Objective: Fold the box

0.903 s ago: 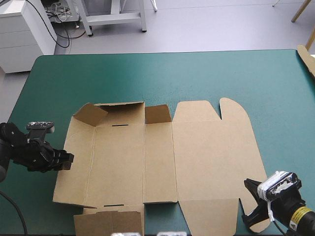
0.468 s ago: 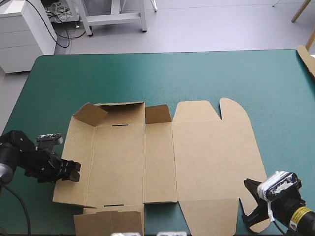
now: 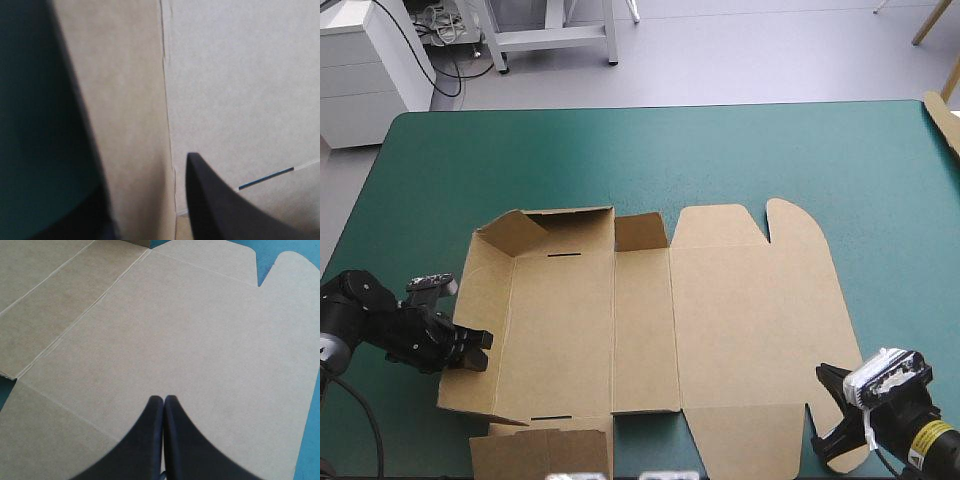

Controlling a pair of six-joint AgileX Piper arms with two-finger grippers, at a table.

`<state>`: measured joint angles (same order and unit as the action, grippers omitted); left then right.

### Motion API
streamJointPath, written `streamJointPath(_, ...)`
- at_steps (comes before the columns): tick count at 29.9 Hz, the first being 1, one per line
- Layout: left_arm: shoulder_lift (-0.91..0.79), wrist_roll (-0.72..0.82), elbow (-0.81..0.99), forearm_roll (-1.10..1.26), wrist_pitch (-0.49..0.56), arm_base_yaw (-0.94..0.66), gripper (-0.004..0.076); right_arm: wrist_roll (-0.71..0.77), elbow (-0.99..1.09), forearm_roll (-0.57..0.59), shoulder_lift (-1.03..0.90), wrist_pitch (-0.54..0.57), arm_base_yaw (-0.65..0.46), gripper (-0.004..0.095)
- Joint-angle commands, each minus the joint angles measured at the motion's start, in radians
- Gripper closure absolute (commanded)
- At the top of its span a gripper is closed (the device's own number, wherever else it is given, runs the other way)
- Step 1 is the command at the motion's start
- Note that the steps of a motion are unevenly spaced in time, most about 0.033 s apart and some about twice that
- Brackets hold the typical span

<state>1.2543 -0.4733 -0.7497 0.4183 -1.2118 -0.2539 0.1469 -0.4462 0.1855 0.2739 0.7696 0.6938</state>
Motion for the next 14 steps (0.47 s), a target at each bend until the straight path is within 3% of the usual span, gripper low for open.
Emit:
streamJointPath(1,-0.016,-0.057,-0.020,0.038,-0.070,-0.001,0.0706,-0.001,-0.025,0.012,0.010,-0.068,-0.002,0.0929)
streamJointPath(8,-0.016,-0.073,-0.037,0.001,-0.012,-0.001,0.0731,-0.001,-0.025,0.012,0.010,-0.068,-0.002,0.0929)
streamJointPath(14,-0.016,-0.075,-0.204,-0.143,0.080,0.052,0.0731,-0.001,-0.025,0.012,0.010,-0.068,-0.002,0.0929)
